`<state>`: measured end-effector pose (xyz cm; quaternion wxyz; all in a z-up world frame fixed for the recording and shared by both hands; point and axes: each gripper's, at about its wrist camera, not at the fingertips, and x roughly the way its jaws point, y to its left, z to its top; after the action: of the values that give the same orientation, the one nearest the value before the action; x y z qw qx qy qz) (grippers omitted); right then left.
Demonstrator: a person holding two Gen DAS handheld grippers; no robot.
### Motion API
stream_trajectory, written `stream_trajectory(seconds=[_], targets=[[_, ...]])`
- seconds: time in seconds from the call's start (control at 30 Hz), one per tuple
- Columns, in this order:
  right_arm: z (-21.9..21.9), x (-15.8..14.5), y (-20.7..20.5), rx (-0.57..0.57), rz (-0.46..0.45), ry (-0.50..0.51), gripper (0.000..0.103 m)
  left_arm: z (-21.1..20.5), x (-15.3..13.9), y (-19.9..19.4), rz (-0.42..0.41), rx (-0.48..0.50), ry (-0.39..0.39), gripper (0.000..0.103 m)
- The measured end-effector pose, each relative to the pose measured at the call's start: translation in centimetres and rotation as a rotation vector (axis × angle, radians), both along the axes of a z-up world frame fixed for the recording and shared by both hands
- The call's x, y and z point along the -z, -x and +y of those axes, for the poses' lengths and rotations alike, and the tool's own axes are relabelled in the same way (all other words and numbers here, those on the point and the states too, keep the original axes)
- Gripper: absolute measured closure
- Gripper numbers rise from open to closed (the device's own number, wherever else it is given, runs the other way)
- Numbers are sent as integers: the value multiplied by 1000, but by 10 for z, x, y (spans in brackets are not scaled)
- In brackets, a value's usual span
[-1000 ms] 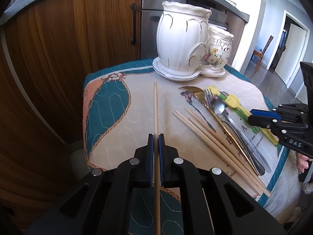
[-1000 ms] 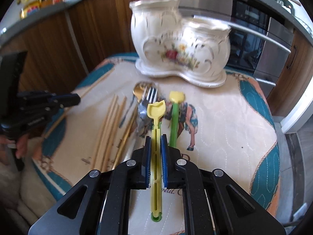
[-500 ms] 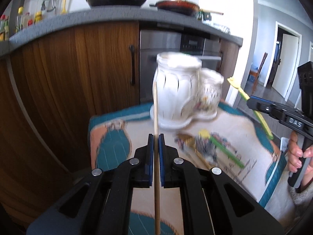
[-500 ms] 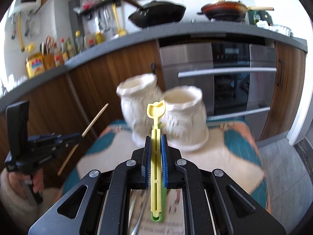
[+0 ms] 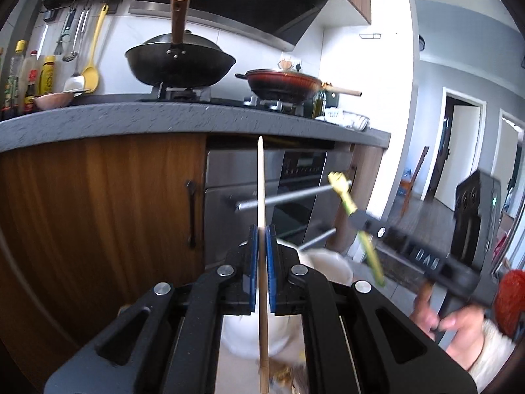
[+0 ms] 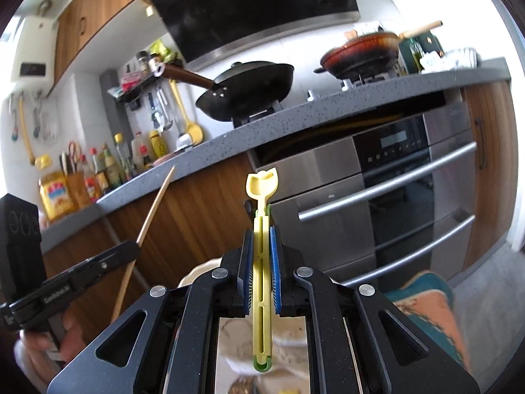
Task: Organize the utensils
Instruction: 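Lift the chopstick with the left gripper while the right lifts the yellow utensil, then drop chopstick into tall vase with left gripper while right drops yellow utensil into cup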
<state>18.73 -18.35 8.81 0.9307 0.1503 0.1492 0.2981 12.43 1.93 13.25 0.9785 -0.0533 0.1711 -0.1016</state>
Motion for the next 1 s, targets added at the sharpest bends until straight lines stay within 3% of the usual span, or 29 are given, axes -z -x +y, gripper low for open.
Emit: stream_trajectory(seconds=[0.33,0.43,0.63,1.0], targets=[[4,25,-34,-7,33,-47,92,-10,10,-73,-32,-47,97,98],[3,32,-39,1,35,-49,92,-12,19,-80,-44,-65,90,98],[4,41,-46,31,32,-32,92,-15,30,-66,-92,-87,46,98],[13,45,-25,64,-22,109,92,-11,46,-25,-64,-95,-21,98]])
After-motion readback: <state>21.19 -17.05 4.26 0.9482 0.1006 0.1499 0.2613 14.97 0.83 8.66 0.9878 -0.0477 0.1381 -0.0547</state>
